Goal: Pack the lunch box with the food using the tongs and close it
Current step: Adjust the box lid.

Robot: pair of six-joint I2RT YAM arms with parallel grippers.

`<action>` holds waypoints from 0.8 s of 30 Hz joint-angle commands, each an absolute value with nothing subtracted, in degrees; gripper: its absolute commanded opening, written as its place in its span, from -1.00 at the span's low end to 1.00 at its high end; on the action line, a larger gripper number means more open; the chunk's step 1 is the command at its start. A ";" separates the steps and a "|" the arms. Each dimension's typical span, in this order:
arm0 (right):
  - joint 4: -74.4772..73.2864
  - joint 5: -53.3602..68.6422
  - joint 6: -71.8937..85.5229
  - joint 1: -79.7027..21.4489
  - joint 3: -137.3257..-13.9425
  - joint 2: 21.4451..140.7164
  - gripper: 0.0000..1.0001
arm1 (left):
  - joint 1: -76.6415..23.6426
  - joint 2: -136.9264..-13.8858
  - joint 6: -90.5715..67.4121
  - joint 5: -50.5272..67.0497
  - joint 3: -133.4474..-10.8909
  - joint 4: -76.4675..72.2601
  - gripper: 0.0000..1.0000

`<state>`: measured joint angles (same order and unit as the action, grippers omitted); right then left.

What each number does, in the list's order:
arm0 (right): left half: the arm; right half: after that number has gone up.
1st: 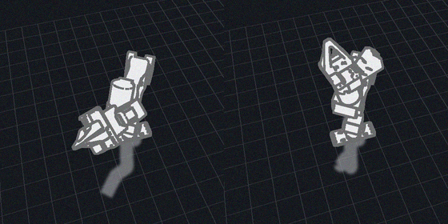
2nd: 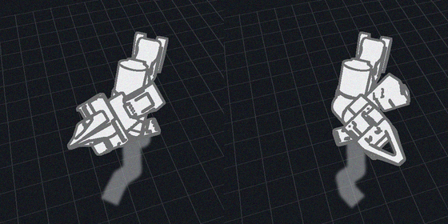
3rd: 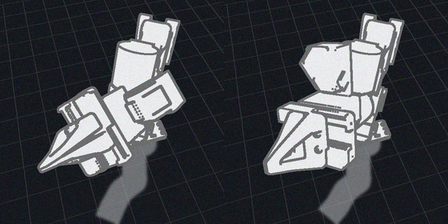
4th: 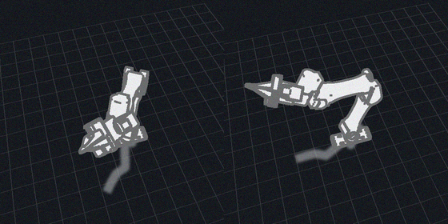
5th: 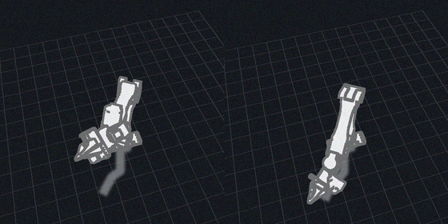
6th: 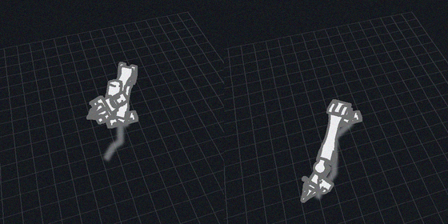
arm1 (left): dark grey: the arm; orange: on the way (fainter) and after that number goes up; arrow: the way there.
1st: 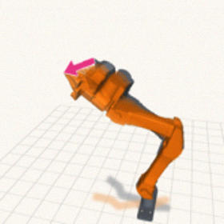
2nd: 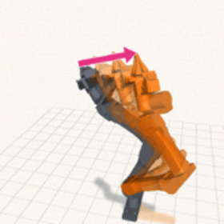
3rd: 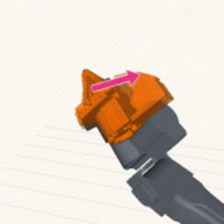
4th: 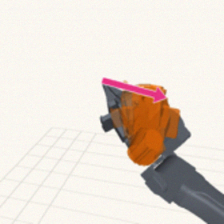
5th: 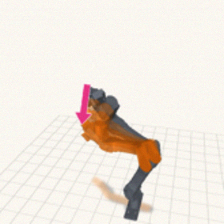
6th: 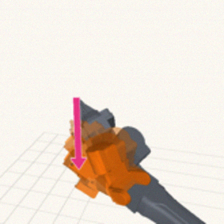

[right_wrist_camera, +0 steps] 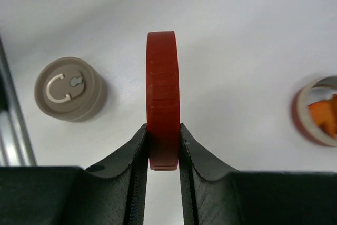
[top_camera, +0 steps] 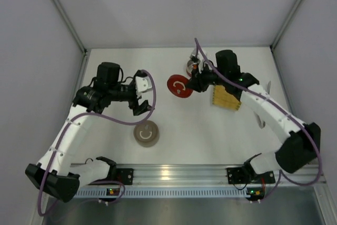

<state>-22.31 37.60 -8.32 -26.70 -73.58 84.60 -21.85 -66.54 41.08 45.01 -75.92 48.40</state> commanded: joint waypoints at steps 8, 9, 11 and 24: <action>-23.29 -2.54 -34.62 -38.93 -68.91 69.17 -1.00 | -22.06 -43.43 60.45 34.09 -53.90 35.69 0.97; -23.55 -2.29 -35.24 -39.28 -68.91 69.17 -1.00 | -22.15 -41.50 61.34 35.06 -53.27 34.90 0.97; -24.08 -0.72 -34.98 -40.69 -70.04 69.52 -1.00 | -22.06 -40.78 61.53 37.77 -52.47 33.58 0.97; -25.40 9.40 -23.66 -42.71 -76.55 73.65 -1.00 | -41.82 -51.94 70.31 24.09 -50.36 15.22 0.94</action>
<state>-25.89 5.82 -27.88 -41.85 -72.25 72.95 -38.04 -50.50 65.36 28.27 -51.35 23.92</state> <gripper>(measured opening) 0.239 0.977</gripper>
